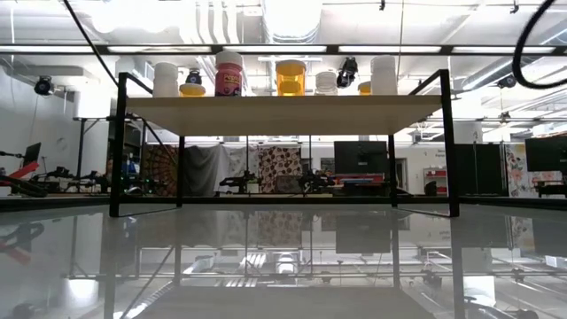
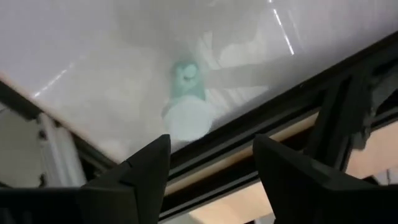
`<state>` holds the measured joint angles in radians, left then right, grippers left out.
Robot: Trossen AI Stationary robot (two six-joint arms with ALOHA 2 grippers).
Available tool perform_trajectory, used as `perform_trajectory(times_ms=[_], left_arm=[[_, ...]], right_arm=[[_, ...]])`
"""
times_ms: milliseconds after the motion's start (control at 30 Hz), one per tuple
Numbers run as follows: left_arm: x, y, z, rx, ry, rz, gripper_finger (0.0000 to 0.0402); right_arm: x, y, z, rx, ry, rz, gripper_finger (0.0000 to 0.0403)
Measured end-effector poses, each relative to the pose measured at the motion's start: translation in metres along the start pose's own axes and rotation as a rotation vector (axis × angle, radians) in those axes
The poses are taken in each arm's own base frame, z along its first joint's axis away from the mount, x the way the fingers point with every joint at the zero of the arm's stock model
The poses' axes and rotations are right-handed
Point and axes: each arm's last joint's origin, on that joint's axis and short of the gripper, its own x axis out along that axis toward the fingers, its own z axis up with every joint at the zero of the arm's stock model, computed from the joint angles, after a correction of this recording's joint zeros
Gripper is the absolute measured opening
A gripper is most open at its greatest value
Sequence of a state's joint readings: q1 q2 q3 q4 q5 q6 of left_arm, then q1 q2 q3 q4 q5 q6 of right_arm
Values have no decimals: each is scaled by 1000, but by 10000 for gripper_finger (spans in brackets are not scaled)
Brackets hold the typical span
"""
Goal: Pick and place medicine bottles onto shelf by color
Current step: Put the green pill on the shelf, then put the green pill bottle on the shelf
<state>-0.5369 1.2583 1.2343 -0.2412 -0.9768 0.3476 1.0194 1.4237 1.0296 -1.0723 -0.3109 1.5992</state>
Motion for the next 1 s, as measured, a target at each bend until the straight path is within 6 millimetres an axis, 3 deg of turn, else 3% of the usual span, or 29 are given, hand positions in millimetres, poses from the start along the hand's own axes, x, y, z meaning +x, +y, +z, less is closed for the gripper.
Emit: perform_trajectory(times_ms=[500, 733, 1000], left_arm=[[0, 1, 3, -24, -21, 8, 224], [0, 1, 3, -27, -23, 8, 224], [0, 1, 3, -27, -23, 8, 224]], right_arm=[[17, -4, 7, -36, -49, 34, 194], [18, -16, 15, 272, -57, -50, 197], [24, -17, 17, 351, -62, -47, 205]])
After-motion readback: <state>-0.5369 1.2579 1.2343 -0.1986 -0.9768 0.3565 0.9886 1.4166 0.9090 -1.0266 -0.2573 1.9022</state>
